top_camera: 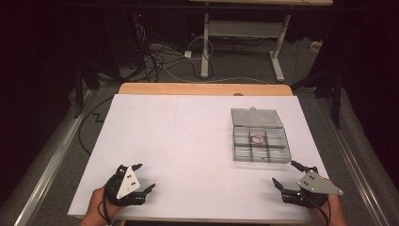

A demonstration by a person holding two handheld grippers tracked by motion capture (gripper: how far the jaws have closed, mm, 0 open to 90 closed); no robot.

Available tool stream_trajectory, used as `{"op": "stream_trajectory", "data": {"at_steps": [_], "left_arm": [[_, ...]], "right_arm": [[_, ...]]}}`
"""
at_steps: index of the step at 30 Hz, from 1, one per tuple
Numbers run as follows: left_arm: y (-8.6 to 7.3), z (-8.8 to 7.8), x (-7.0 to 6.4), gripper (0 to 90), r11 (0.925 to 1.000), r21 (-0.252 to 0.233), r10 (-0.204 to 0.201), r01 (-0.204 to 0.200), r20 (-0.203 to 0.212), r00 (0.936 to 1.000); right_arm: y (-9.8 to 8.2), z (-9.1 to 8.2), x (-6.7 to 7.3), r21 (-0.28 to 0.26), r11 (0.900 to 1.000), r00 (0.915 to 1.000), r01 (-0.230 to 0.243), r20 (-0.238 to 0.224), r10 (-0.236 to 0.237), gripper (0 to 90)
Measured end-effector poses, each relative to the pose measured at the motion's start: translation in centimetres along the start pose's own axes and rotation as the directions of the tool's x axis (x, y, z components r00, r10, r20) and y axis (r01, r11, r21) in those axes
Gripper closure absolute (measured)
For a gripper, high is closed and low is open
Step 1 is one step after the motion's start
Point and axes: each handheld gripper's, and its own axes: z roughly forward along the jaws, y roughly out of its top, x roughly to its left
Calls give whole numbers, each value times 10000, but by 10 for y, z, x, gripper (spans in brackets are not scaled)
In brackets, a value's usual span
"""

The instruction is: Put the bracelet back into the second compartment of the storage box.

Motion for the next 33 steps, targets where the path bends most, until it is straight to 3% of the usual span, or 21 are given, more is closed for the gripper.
{"op": "stream_trajectory", "data": {"at_steps": [33], "left_arm": [[1, 2, 0, 209, 10000, 94, 33, -33, 12, 10000]], "right_arm": [[-2, 1, -4, 95, 9999, 9999, 87, 78, -88, 178]]}}
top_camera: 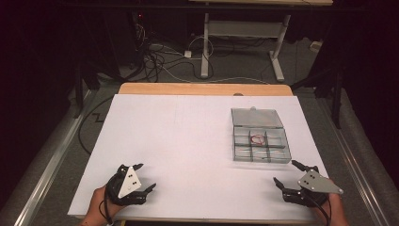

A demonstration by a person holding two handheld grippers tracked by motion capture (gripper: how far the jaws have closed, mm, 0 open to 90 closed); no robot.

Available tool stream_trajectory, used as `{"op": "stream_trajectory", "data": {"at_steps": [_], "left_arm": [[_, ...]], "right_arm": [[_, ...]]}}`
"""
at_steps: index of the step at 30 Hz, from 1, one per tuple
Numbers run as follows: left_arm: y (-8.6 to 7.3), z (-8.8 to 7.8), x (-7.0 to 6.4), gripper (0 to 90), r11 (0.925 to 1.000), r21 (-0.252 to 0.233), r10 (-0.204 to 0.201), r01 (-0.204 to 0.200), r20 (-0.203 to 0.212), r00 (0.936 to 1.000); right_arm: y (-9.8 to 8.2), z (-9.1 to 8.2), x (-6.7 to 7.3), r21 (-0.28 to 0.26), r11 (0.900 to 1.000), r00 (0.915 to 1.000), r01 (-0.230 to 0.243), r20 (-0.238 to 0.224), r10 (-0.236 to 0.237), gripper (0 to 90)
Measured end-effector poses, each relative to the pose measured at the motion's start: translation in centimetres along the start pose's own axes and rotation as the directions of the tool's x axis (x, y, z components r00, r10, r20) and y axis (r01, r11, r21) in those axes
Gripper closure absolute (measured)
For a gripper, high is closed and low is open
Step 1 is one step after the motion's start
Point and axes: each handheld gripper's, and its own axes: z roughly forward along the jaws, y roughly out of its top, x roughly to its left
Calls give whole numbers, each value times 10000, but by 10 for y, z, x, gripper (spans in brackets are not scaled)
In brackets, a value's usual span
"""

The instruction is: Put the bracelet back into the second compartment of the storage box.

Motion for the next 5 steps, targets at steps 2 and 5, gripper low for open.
{"op": "stream_trajectory", "data": {"at_steps": [2, 5], "left_arm": [[0, 0, 0, 209, 10000, -11, -18, 18, 12, 10000], [0, 0, 0, 209, 10000, -45, -11, 11, 24, 10000]], "right_arm": [[0, 0, 0, 10, 10000, 10000, -58, 48, 58, 178], [0, -1, -2, -9, 9999, 9998, -149, 107, 149, 177]]}}
